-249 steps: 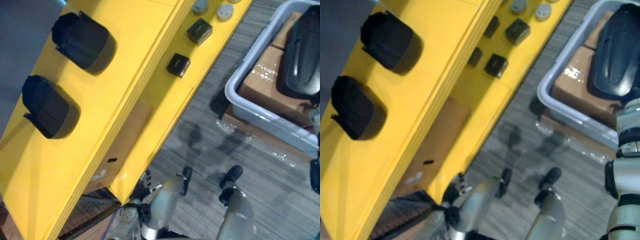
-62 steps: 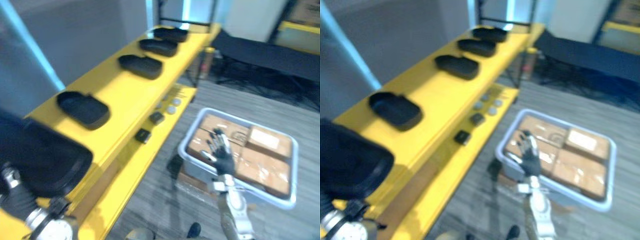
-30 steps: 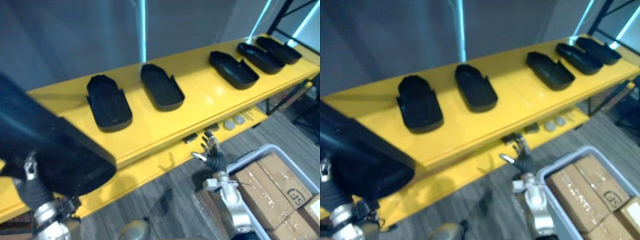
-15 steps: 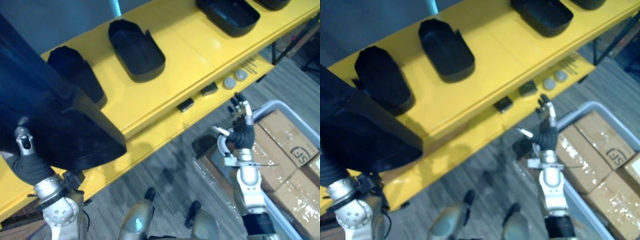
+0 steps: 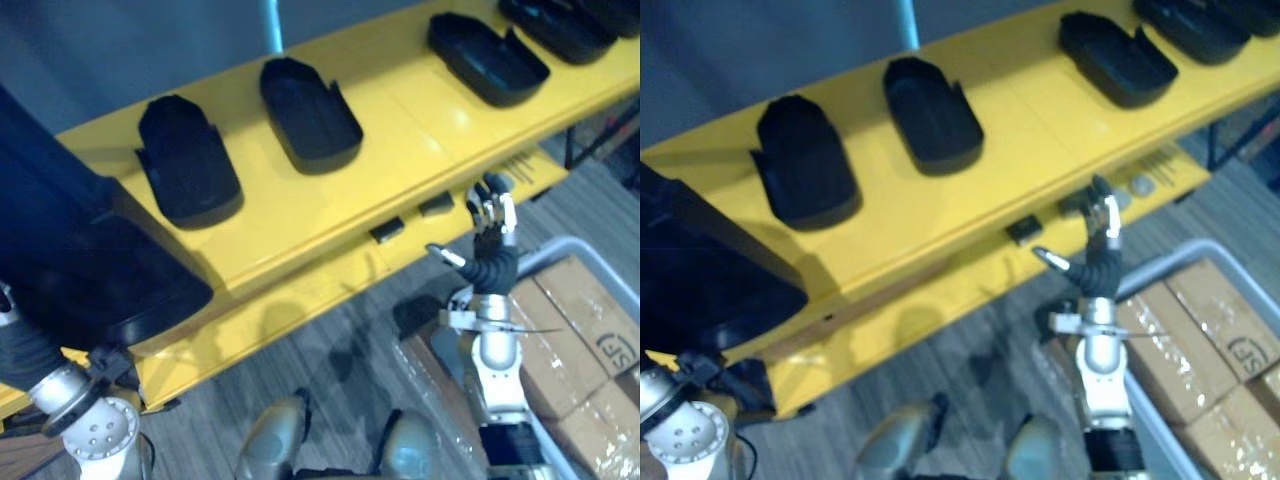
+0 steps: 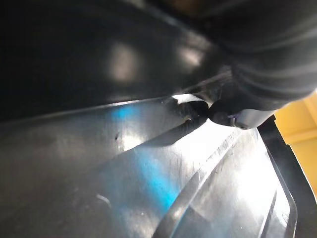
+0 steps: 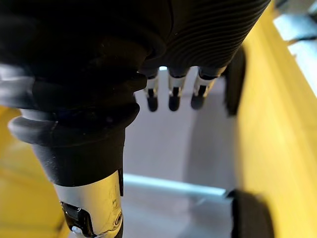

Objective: Walk over and take plastic housings, then place them on the shelf

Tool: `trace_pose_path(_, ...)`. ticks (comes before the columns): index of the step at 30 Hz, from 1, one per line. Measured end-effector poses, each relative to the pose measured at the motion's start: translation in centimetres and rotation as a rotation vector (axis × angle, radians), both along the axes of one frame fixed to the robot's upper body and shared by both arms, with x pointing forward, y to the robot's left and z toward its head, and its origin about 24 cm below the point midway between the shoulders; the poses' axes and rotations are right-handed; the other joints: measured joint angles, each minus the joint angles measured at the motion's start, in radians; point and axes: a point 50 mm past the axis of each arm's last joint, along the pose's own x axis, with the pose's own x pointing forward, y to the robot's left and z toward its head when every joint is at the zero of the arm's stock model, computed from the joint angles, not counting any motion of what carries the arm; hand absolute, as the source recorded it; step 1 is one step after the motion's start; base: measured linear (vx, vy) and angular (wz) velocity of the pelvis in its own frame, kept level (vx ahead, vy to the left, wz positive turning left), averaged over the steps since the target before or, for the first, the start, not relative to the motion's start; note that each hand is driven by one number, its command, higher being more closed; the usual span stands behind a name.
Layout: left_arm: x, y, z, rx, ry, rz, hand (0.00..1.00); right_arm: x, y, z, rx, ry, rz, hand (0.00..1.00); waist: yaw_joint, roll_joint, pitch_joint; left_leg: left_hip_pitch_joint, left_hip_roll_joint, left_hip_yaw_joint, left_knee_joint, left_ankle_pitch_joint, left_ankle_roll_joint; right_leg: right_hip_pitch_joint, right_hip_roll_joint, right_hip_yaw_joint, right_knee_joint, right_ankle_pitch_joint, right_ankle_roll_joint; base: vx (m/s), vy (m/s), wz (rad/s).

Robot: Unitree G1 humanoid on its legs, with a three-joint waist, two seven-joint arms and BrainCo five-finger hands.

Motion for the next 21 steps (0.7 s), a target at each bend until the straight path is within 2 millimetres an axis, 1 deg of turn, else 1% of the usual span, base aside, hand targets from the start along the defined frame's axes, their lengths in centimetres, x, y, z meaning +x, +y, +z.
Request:
trace_pose_path(1, 0.2, 0.0, 0.1, -0.010, -0.008, -0.003, 1.00, -0.2, -0.5, 0.6, -0.003, -0.027, -0.019, 0.00, -0.003, 0.006, -0.013, 0.005, 0.009, -0.035, -0.008, 0.001, -0.001, 0.008, 0.041, 0.002, -0.117, -0.025, -0.006, 0.24, -0.182, 1.00)
trace_pose_path(2, 0.5, 0.1, 0.2, -0.028, -0.008, -0.001, 1.00, -0.3, -1.2, 1.4, -0.018, -0.068, -0.040, 0.00, -0.001, 0.016, -0.024, 0.025, 0.032, -0.063, -0.019, 0.000, -0.002, 0.023, 0.094, 0.013, -0.316, -0.024, -0.003, 0.27, -0.230, 0.87)
trace_pose_path(3, 0.5, 0.1, 0.2, -0.034, -0.006, -0.002, 1.00, -0.4, -1.3, 1.7, -0.025, -0.084, -0.042, 0.00, 0.001, 0.018, -0.025, 0.032, 0.040, -0.064, -0.017, -0.002, -0.005, 0.030, 0.108, 0.027, -0.378, -0.017, -0.003, 0.26, -0.225, 0.93)
trace_pose_path(4, 0.6, 0.2, 0.1, -0.052, 0.000, -0.017, 1.00, -0.7, -1.4, 2.3, -0.040, -0.114, -0.043, 0.00, -0.004, 0.008, -0.041, 0.030, 0.043, -0.062, 0.004, -0.019, -0.025, 0.033, 0.115, 0.051, -0.500, 0.050, -0.014, 0.21, -0.192, 0.74)
trace_pose_path(5, 0.6, 0.2, 0.1, -0.053, 0.005, -0.021, 1.00, -0.8, -1.5, 2.6, -0.042, -0.124, -0.043, 0.00, -0.006, -0.003, -0.052, 0.028, 0.042, -0.062, 0.009, -0.035, -0.040, 0.035, 0.115, 0.065, -0.529, 0.089, -0.017, 0.20, -0.235, 1.09)
trace_pose_path(6, 0.8, 0.1, 0.1, -0.053, 0.013, -0.029, 1.00, -0.9, -1.5, 3.0, -0.040, -0.143, -0.048, 0.00, -0.012, -0.022, -0.063, 0.031, 0.041, -0.064, 0.018, -0.083, -0.064, 0.058, 0.115, 0.086, -0.544, 0.176, 0.048, 0.17, -0.271, 0.82)
trace_pose_path(7, 0.9, -0.1, -0.3, -0.072, 0.024, -0.038, 1.00, -0.9, -1.7, 3.1, -0.046, -0.143, -0.050, 0.00, -0.011, -0.007, -0.065, 0.035, 0.061, -0.069, 0.033, -0.097, -0.076, 0.065, 0.128, 0.069, -0.530, 0.157, 0.047, 0.16, -0.268, 0.66)
trace_pose_path(8, 0.8, -0.3, -0.9, -0.089, 0.050, -0.054, 1.00, -0.9, -1.8, 3.1, -0.045, -0.139, -0.047, 0.00, 0.001, 0.013, -0.086, 0.032, 0.095, -0.062, 0.035, -0.110, -0.086, 0.076, 0.155, 0.048, -0.542, 0.143, 0.030, 0.17, -0.231, 0.37)
trace_pose_path(9, 0.8, -0.5, -1.2, -0.098, 0.073, -0.065, 1.00, -0.9, -2.0, 3.1, -0.031, -0.141, -0.045, 0.00, 0.010, 0.027, -0.103, 0.036, 0.125, -0.060, 0.020, -0.108, -0.093, 0.091, 0.172, 0.017, -0.549, 0.136, 0.019, 0.17, -0.208, 0.42)
trace_pose_path(10, 0.9, -0.6, -1.4, -0.099, 0.088, -0.077, 1.00, -0.9, -2.1, 3.2, -0.015, -0.141, -0.039, 0.00, 0.015, 0.031, -0.110, 0.059, 0.149, -0.049, -0.023, -0.093, -0.113, 0.103, 0.177, -0.002, -0.545, 0.127, 0.006, 0.16, -0.205, 0.37)
trace_pose_path(12, 0.9, -0.7, -1.6, -0.103, 0.102, -0.076, 1.00, -0.6, -1.9, 3.5, 0.001, -0.155, -0.020, 0.00, 0.022, 0.030, -0.124, 0.084, 0.165, -0.026, -0.083, -0.059, -0.127, 0.103, 0.179, -0.007, -0.543, 0.119, -0.006, 0.12, -0.175, 0.09)
trace_pose_path(13, 0.9, -0.6, -1.8, -0.107, 0.106, -0.072, 1.00, -0.5, -1.9, 3.6, 0.001, -0.160, -0.020, 0.00, 0.022, 0.033, -0.131, 0.093, 0.170, -0.003, -0.110, -0.039, -0.130, 0.103, 0.178, -0.008, -0.545, 0.120, -0.006, 0.11, -0.144, 0.00)
trace_pose_path(14, 0.9, -0.6, -1.9, -0.109, 0.108, -0.065, 1.00, -0.4, -1.9, 3.7, 0.004, -0.159, -0.027, 0.00, 0.021, 0.034, -0.132, 0.100, 0.171, 0.005, -0.124, -0.031, -0.129, 0.104, 0.176, -0.006, -0.546, 0.120, -0.006, 0.08, -0.104, -0.03)
trace_pose_path(16, 0.9, -0.5, -2.4, -0.143, 0.110, -0.042, 1.00, -0.4, -2.4, 3.1, 0.019, -0.138, -0.088, 0.00, 0.017, 0.046, -0.140, 0.119, 0.176, 0.017, -0.146, -0.023, -0.126, 0.120, 0.176, -0.008, -0.558, 0.121, -0.006, 0.05, -0.049, 0.00)
trace_pose_path(17, 0.9, -0.5, -2.6, -0.153, 0.112, -0.032, 1.00, -0.7, -3.0, 2.7, 0.023, -0.123, -0.142, 0.00, 0.013, 0.049, -0.142, 0.123, 0.176, 0.019, -0.145, -0.021, -0.125, 0.136, 0.174, -0.019, -0.572, 0.123, -0.004, 0.04, -0.020, 0.20)
trace_pose_path(18, 0.9, -0.6, -2.6, -0.153, 0.112, -0.019, 1.00, -1.4, -4.0, 2.1, 0.030, -0.108, -0.228, 0.00, 0.005, 0.050, -0.144, 0.120, 0.174, 0.023, -0.145, -0.014, -0.124, 0.153, 0.169, -0.034, -0.587, 0.124, -0.003, 0.02, -0.006, 0.50)
trace_pose_path(19, 0.9, -0.6, -2.6, -0.141, 0.120, 0.001, 1.00, -2.8, -5.8, 1.2, 0.048, -0.091, -0.367, 0.00, -0.006, 0.045, -0.146, 0.118, 0.166, 0.032, -0.155, 0.005, -0.124, 0.172, 0.153, -0.062, -0.603, 0.127, 0.001, 0.02, 0.008, 0.66)
trace_pose_path(21, 0.6, -0.3, -2.9, -0.130, 0.161, 0.039, 1.00, -5.7, -8.5, 0.5, 0.075, -0.100, -0.587, 0.00, -0.016, 0.037, -0.151, 0.117, 0.152, 0.051, -0.201, 0.047, -0.121, 0.173, 0.127, -0.086, -0.610, 0.130, 0.006, 0.00, 0.006, 0.59)
